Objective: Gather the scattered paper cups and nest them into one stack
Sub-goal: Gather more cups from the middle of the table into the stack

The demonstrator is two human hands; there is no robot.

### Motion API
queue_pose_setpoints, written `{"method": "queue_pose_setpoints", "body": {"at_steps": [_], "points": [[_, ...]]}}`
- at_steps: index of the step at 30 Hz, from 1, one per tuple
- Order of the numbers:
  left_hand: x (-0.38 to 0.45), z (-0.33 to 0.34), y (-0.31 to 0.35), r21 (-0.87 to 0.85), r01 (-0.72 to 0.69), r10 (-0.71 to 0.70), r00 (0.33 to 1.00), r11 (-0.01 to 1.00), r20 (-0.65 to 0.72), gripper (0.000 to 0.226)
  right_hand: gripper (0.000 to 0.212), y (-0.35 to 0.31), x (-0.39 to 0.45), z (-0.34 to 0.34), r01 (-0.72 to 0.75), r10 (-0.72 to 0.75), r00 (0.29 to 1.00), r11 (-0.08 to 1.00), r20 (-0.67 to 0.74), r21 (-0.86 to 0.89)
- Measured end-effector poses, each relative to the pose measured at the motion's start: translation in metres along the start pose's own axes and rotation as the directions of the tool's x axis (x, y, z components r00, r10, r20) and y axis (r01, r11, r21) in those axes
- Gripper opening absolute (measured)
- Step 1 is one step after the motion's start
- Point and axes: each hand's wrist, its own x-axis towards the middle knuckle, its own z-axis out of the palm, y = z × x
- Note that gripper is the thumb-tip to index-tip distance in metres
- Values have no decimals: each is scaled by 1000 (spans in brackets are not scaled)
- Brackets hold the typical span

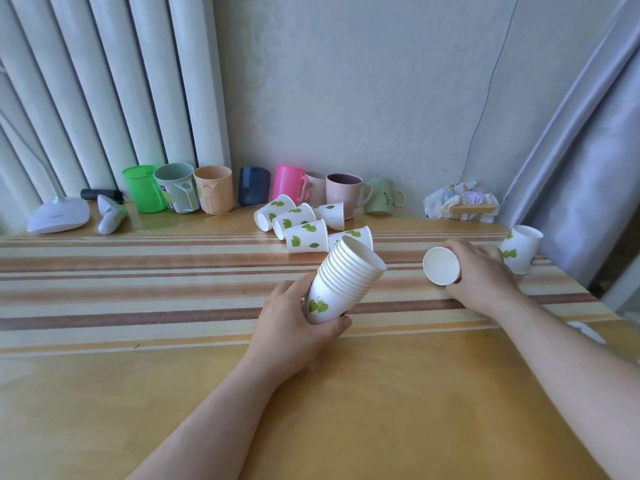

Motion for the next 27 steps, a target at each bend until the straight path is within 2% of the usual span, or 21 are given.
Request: {"method": "queue_pose_setpoints", "body": {"at_steps": [2, 3, 4, 5, 6, 8, 9, 10, 12, 14, 15, 19, 22, 25, 27], "points": [[0, 0, 0, -1, 6, -6, 1000, 1000, 2, 65, 69, -10, -8, 2, -41, 53, 997, 980, -59, 193], [0, -1, 0, -2, 7, -7, 1000, 1000, 1, 65, 70, -18, -14, 3, -59, 94, 992, 935, -82, 349], [0, -1, 0, -3, 7, -7, 1000, 1000, 1, 64, 69, -27, -20, 4, -85, 150, 986, 840, -79, 536], [0, -1, 0, -2, 8, -8, 1000, 1000, 2, 65, 67, -36, -25, 7, -111, 207, 977, 683, -45, 722], [0, -1, 0, -1, 9, -9, 1000, 1000, 2, 65, 63, -44, -31, 11, -123, 240, 971, 476, 6, 871], [0, -1, 0, -5, 8, -8, 1000, 1000, 3, 64, 44, -60, -38, 19, -157, 269, 955, 89, 128, 984], [-1, -2, 1, -9, 10, -10, 1000, 1000, 6, 62, 33, -69, -42, 17, -176, 261, 947, -58, 185, 983], [-1, -2, 1, -11, 12, -12, 1000, 1000, 6, 61, 24, -77, -44, 13, -183, 242, 945, -165, 220, 969], [-1, -2, 1, -5, 13, -13, 1000, 1000, 3, 59, 16, -92, -45, 1, -162, 167, 962, -293, 217, 942], [-1, -1, 1, -9, 11, -11, 1000, 1000, 2, 60, 21, -106, -47, -12, -131, 66, 985, -329, 161, 935], [-1, -1, 1, -15, 12, -12, 1000, 1000, 1, 60, 28, -113, -48, -17, -107, 27, 992, -310, 121, 945], [-1, -1, 2, -25, 13, -13, 1000, 1000, 5, 63, 80, -133, -50, -21, -10, -70, 998, -125, 1, 992], [-1, -2, 2, -20, 11, -11, 1000, 1000, 8, 64, 76, -139, -55, -13, 12, -113, 993, -37, -16, 999], [0, -1, 2, -36, 24, -24, 1000, 999, 5, 63, 68, -142, -61, 0, 33, -159, 987, -3, -33, 999], [0, -1, 1, -56, 30, -31, 999, 998, -9, 61, 78, -139, -64, 5, 30, -196, 980, 31, -23, 999]]}}
